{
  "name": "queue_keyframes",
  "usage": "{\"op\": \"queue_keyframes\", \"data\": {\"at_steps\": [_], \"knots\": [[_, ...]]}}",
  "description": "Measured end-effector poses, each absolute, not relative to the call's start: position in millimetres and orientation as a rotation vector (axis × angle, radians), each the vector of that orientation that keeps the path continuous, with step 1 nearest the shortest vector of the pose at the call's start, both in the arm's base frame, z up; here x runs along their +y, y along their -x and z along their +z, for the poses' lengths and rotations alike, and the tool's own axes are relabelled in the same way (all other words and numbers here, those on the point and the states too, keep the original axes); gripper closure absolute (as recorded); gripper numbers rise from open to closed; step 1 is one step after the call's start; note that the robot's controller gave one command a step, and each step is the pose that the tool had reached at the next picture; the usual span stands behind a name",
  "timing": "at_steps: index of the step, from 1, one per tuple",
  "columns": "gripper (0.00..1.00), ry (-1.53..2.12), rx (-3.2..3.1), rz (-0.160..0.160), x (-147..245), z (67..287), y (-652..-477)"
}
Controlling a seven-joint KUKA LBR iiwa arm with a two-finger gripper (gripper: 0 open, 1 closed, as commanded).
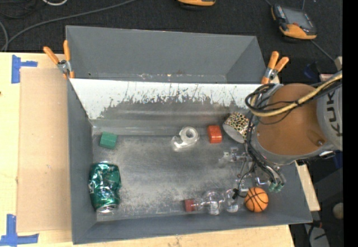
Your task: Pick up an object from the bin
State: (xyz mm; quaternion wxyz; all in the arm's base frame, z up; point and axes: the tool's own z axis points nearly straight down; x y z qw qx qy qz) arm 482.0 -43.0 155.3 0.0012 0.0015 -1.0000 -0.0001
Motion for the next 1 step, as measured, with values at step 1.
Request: {"op": "queue_keyframes", "data": {"at_steps": [1], "knots": [[0.0, -0.001, -3.141, 0.0, -43.7, 154.0, -482.6]]}}
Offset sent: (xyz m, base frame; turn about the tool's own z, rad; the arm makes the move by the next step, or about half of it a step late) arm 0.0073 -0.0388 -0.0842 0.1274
